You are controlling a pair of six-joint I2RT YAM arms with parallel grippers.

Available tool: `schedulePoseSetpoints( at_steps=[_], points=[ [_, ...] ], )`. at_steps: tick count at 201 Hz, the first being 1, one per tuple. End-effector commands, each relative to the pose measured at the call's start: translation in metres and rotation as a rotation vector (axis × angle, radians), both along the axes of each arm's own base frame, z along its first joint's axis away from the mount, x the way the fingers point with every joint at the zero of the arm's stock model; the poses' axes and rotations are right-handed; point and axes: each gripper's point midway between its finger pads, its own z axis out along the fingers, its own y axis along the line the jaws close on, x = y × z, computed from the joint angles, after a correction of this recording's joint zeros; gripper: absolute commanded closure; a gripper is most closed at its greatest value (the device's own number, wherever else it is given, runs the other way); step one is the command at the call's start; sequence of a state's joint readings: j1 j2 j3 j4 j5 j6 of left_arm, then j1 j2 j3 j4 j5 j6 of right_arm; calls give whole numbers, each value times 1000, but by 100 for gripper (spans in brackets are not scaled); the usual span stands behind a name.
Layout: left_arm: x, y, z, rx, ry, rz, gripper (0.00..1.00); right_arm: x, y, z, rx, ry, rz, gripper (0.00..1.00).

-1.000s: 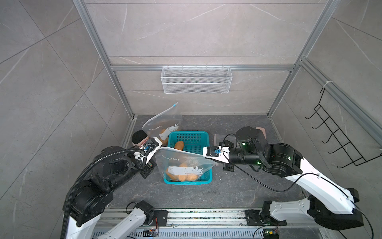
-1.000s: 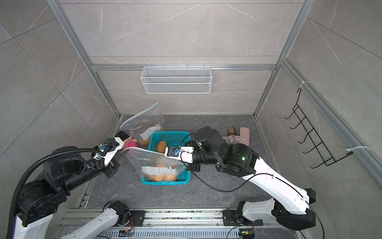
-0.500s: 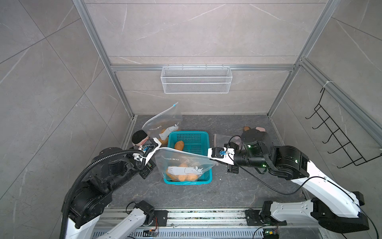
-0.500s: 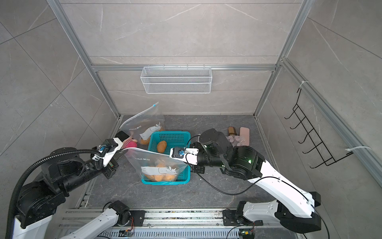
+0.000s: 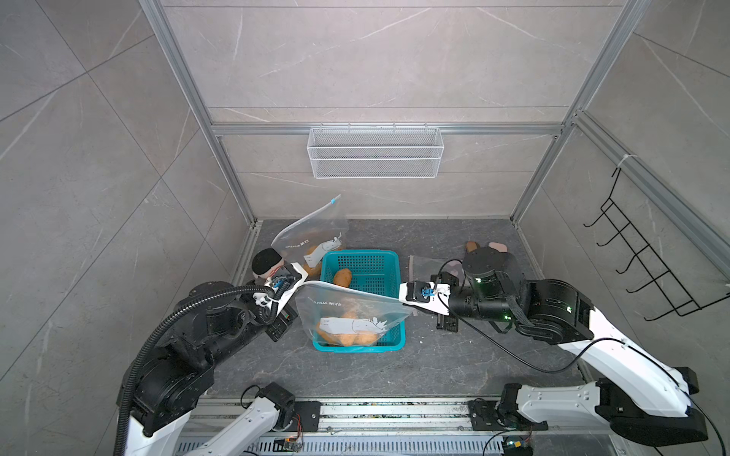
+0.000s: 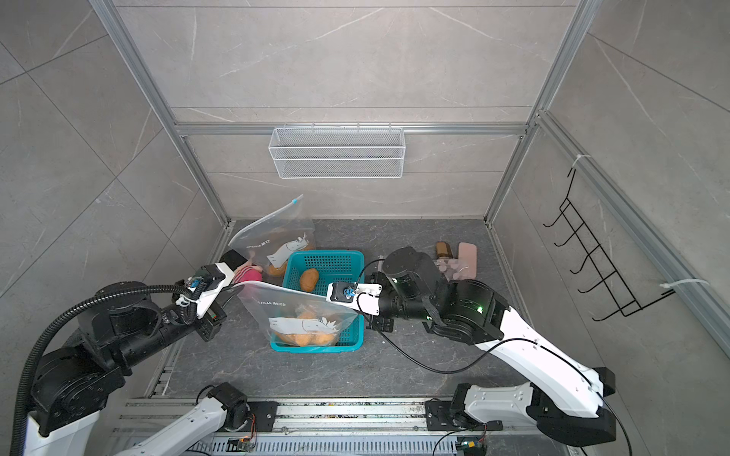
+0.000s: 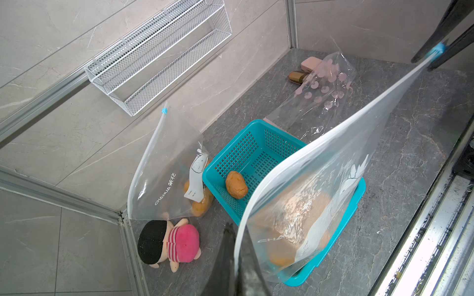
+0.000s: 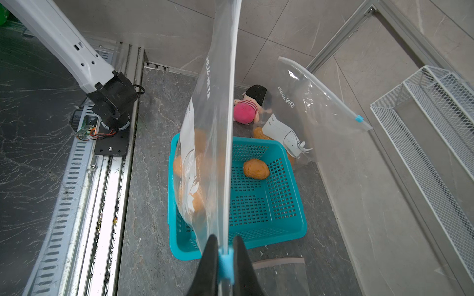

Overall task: Put the potatoes into a zipper bag and zip it
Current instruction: Zip the zipper on the zipper food storage bag.

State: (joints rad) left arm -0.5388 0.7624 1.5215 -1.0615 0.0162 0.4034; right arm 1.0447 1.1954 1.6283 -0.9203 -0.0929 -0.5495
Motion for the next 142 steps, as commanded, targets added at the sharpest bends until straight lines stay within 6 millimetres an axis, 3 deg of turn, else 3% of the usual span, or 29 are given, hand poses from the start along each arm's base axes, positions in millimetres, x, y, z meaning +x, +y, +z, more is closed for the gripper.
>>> schedulePoseSetpoints(
  at_steps=[1, 36, 48, 54, 69, 83, 115, 142],
  points=[
    [8, 17, 15, -15, -66, 108, 100, -1, -22, -15, -69, 33, -51, 95],
    [8, 0, 4, -24, -25, 29, 100, 4, -9, -4, -17, 24, -47, 95],
    [2, -11, -2, -36, 2, -41, 61, 8, -3, 1, 5, 20, -52, 95],
    [-3, -16, -3, -37, 14, -84, 48, 10, -1, 3, 13, 15, -55, 95],
    [-19, -28, -1, -47, 36, -193, 25, 14, 5, 6, 20, 10, -57, 95],
    [-34, -35, 6, -57, 39, -277, 13, 16, 11, 5, 18, 16, -46, 95],
    [-53, -43, 18, -38, -18, -411, 8, 15, 19, -1, 0, 33, -17, 96],
    [-33, -38, 19, 73, -90, -365, 8, 7, 22, -4, -4, 50, 29, 95]
  ],
)
